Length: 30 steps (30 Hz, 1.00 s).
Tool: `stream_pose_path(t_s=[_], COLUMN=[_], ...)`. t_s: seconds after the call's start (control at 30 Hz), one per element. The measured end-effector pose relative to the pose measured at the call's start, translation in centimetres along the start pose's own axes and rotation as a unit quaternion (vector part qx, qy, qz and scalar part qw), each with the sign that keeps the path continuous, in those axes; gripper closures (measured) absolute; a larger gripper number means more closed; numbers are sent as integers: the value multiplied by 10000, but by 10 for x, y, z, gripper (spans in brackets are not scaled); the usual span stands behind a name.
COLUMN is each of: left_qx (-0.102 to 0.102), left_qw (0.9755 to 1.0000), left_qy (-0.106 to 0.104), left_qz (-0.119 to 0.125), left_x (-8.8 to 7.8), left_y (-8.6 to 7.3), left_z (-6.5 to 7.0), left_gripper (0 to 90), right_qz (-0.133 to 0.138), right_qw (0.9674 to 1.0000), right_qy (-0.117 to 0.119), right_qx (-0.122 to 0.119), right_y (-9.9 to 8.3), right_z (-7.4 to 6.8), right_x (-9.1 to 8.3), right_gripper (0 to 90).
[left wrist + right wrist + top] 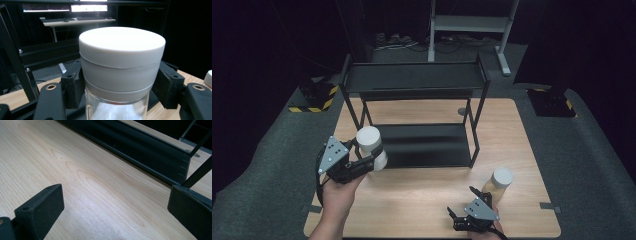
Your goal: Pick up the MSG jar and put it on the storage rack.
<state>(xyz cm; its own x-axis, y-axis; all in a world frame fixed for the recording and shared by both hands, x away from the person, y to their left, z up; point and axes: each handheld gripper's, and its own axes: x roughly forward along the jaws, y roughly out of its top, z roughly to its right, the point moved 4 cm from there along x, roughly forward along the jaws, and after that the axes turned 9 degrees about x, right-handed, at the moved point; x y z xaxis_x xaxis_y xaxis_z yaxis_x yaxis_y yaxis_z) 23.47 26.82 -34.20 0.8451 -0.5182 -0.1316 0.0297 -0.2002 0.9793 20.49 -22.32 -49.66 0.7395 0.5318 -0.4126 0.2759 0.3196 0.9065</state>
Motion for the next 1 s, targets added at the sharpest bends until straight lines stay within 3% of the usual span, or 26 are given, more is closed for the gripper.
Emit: stream_pose_path(t_s=[1.0], left_qx=[142], left_qw=[9993], left_qy=[95], left_qz=[346], left_x=[25], left_y=[73], left_z=[-13], left_gripper=[346], right_qz=[7], right_qw=[10000], right_qy=[11], right_qx=[26], right_y=[0], right_z=[1], right_x=[0], right_gripper=[0])
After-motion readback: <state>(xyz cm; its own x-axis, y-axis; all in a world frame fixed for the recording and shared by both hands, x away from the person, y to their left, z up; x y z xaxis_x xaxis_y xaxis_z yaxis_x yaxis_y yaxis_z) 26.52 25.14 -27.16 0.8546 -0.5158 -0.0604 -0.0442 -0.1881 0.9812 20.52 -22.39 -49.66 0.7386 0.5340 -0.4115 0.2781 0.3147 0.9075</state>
